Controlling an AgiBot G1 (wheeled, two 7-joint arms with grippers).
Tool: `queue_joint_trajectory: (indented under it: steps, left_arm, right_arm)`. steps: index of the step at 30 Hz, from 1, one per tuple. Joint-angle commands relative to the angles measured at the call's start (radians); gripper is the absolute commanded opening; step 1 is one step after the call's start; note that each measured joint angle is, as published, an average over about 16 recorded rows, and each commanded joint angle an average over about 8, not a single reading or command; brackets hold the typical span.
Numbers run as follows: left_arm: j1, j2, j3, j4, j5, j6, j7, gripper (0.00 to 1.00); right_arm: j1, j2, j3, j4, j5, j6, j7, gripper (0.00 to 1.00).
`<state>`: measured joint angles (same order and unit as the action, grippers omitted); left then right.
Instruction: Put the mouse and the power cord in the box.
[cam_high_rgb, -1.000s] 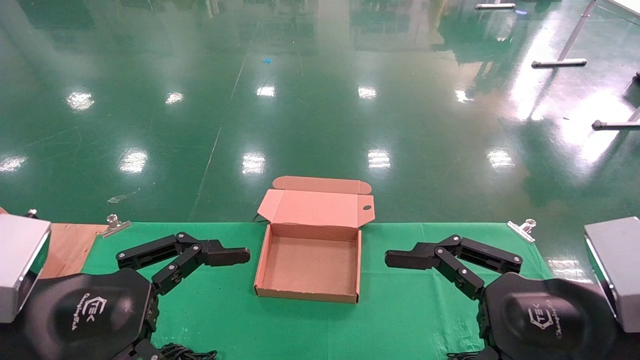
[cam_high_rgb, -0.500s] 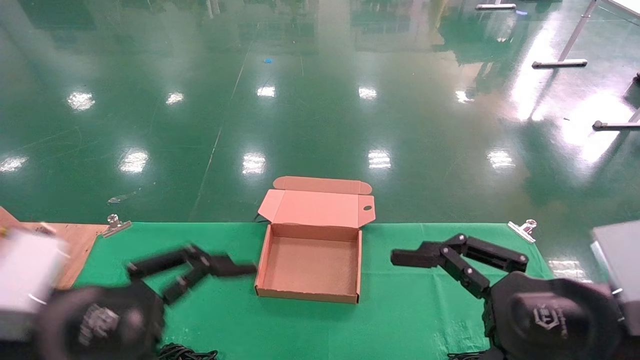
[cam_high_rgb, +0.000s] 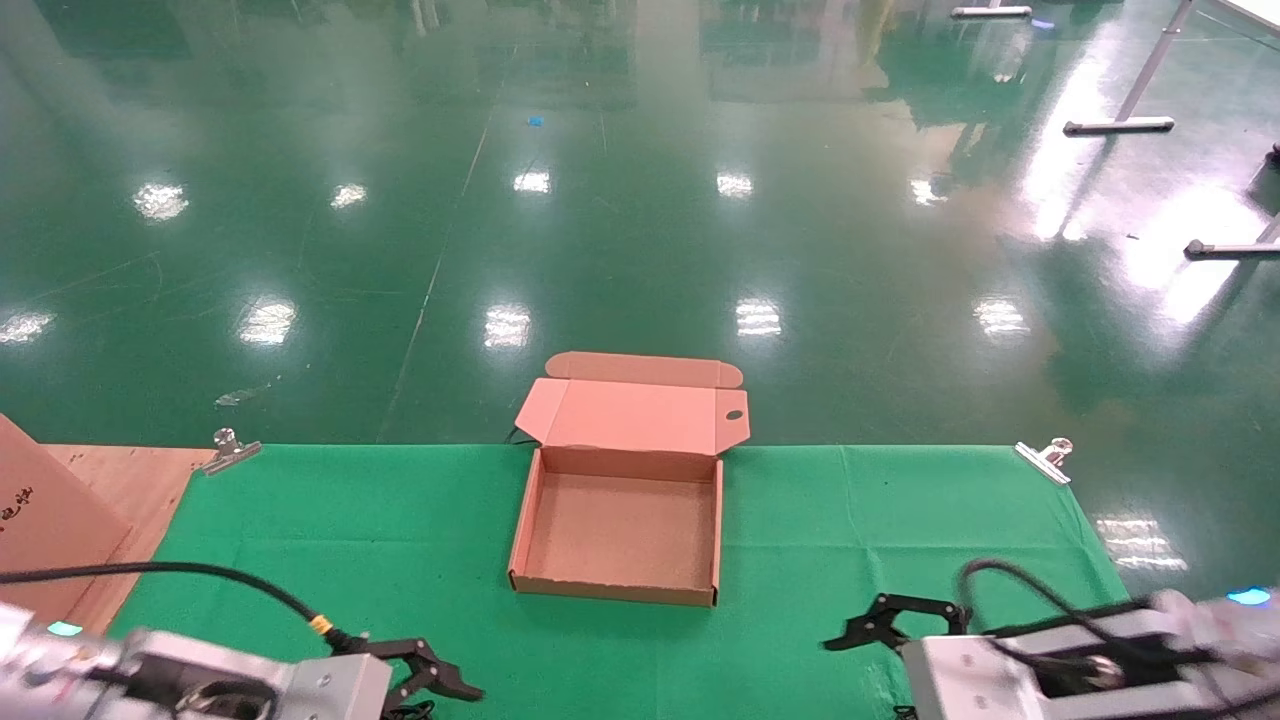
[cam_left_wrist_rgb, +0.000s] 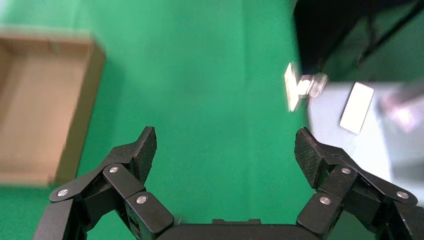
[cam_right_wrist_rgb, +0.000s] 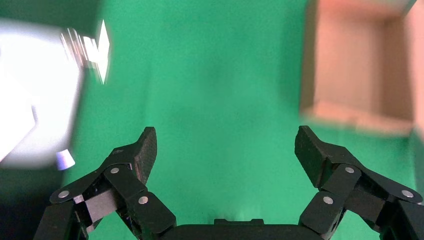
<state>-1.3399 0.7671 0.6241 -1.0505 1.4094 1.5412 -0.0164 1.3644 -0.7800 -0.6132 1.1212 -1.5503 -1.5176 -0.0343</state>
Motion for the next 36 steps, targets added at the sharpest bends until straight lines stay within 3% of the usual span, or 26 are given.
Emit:
queue_joint_trajectory:
  steps: [1,7,11,17,25,27,33,35,36]
  left_arm:
    - [-0.04,0.027,0.046,0.047,0.087,-0.003,0.03,1.0]
    - [-0.119,0.115,0.127,0.25,0.295,-0.096,0.167,1.0]
    - [-0.151,0.175,0.171,0.381,0.396,-0.171,0.252,1.0]
    - [-0.172,0.246,0.202,0.551,0.462,-0.252,0.345,1.0]
    - [-0.186,0.288,0.187,0.724,0.438,-0.288,0.421,1.0]
    - [-0.19,0.292,0.179,0.756,0.424,-0.291,0.439,1.0]
    - [-0.201,0.304,0.164,0.835,0.4,-0.291,0.492,0.26]
    - [-0.205,0.31,0.165,0.854,0.4,-0.29,0.51,0.01]
    - [-0.208,0.313,0.166,0.862,0.401,-0.29,0.518,0.0]
  right_arm:
    - [0.045,-0.033,-0.049,-0.02,-0.116,0.001,-0.024,1.0]
    - [0.112,-0.152,-0.16,-0.184,-0.361,0.078,-0.126,1.0]
    - [0.139,-0.22,-0.205,-0.323,-0.456,0.144,-0.196,1.0]
    - [0.165,-0.3,-0.234,-0.542,-0.508,0.225,-0.303,1.0]
    - [0.197,-0.355,-0.24,-0.758,-0.512,0.291,-0.43,1.0]
    - [0.207,-0.361,-0.238,-0.797,-0.51,0.307,-0.452,0.85]
    - [0.232,-0.38,-0.235,-0.888,-0.508,0.341,-0.506,0.1]
    - [0.238,-0.386,-0.234,-0.911,-0.506,0.346,-0.522,0.0]
    - [0.241,-0.388,-0.233,-0.923,-0.504,0.348,-0.528,0.0]
